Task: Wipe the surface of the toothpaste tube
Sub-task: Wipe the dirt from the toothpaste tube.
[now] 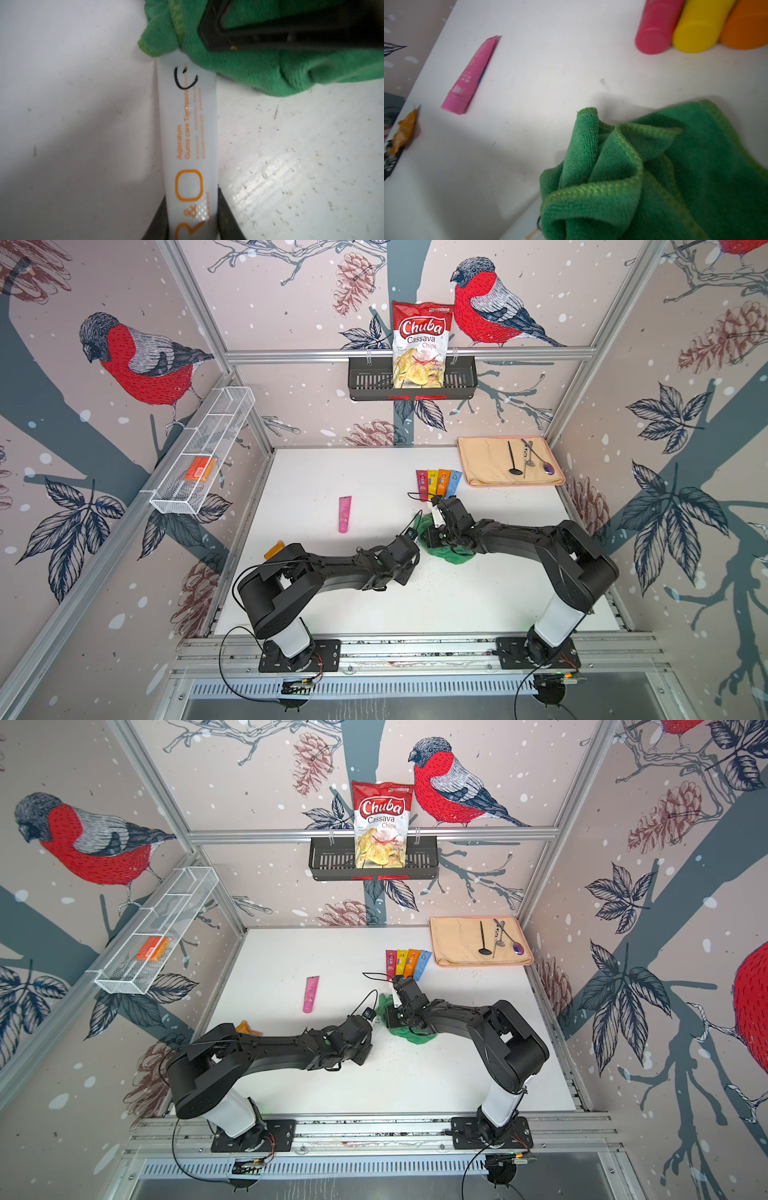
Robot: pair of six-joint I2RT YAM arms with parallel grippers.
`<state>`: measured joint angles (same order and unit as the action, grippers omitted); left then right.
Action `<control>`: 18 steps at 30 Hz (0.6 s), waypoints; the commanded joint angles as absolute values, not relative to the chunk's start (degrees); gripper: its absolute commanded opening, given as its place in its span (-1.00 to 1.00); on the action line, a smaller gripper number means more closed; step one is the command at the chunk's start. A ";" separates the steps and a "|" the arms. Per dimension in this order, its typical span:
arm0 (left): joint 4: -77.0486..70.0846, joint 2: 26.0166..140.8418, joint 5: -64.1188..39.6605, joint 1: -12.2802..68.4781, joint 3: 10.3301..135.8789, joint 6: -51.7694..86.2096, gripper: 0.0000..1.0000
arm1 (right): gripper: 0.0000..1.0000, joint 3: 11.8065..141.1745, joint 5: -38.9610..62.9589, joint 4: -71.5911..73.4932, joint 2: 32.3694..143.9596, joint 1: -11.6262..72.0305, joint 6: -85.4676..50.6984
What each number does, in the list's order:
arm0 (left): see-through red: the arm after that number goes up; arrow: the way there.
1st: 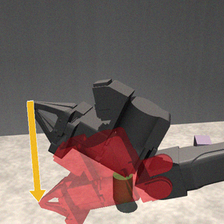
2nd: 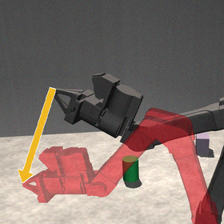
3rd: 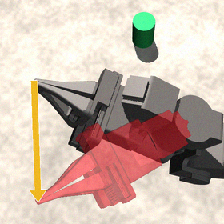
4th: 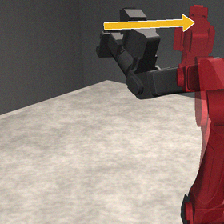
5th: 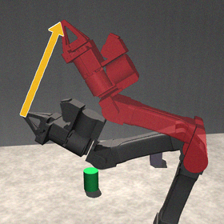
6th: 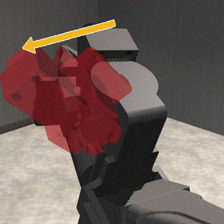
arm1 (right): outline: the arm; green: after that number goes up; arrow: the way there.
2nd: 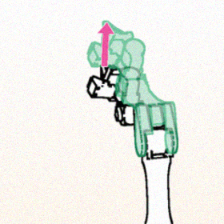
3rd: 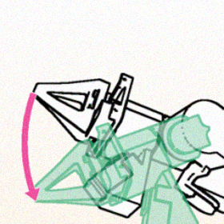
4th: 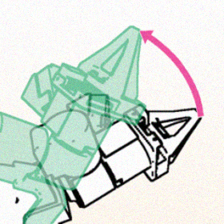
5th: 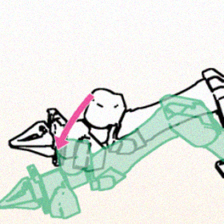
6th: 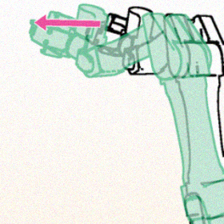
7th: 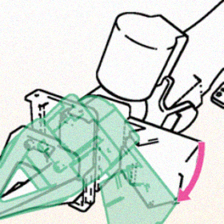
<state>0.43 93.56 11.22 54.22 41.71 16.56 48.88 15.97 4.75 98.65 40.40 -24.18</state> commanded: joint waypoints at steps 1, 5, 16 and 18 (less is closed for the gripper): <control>2.58 93.52 10.89 54.12 41.30 16.14 -0.59 | -0.74 47.50 28.70 11.40 97.74 42.14 -27.29; 2.55 93.60 10.73 54.07 41.28 15.99 -0.59 | -0.75 45.85 34.71 17.74 98.34 42.89 -30.17; 1.81 92.46 10.41 54.15 40.39 15.90 -0.60 | -0.74 54.00 6.01 -3.78 105.97 40.37 -24.04; 1.76 92.38 10.50 54.17 40.43 15.91 -0.60 | -0.73 54.58 4.74 -4.78 106.21 38.92 -23.79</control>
